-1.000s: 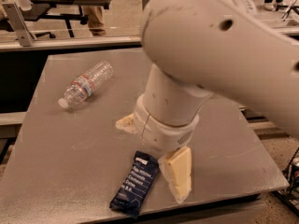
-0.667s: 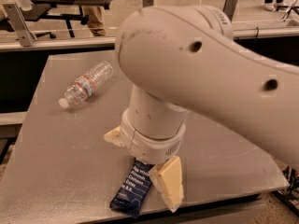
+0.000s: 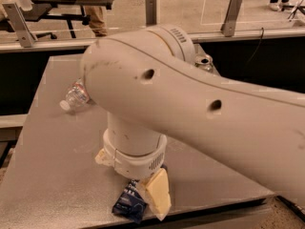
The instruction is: Move rxbar blueberry near 7up can
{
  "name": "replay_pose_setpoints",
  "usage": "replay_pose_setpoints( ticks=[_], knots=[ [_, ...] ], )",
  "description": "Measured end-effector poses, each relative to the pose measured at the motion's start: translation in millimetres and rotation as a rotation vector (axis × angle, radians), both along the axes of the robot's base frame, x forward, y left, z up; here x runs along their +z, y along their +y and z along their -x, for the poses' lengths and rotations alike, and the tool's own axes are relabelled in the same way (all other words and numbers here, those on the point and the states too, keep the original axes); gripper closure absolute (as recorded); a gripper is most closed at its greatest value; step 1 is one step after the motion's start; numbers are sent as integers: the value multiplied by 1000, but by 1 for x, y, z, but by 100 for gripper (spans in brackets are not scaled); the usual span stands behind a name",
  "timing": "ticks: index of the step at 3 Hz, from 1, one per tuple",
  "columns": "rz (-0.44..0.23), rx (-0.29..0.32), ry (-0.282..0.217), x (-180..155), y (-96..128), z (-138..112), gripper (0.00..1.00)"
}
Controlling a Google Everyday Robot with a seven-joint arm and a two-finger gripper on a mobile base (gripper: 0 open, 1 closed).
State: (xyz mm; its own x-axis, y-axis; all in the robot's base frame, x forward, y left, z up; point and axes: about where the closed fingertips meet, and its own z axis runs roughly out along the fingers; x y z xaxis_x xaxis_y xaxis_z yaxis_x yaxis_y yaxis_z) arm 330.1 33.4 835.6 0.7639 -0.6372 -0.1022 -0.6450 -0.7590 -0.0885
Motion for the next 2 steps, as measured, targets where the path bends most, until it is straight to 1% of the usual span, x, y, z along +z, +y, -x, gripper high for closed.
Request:
replay_pose_setpoints(
  ticks=[1,2],
  knots=[
    [35,9,11,-10,1,-8,39],
    [49,2,13,-12,-1,-14,63]
  ],
)
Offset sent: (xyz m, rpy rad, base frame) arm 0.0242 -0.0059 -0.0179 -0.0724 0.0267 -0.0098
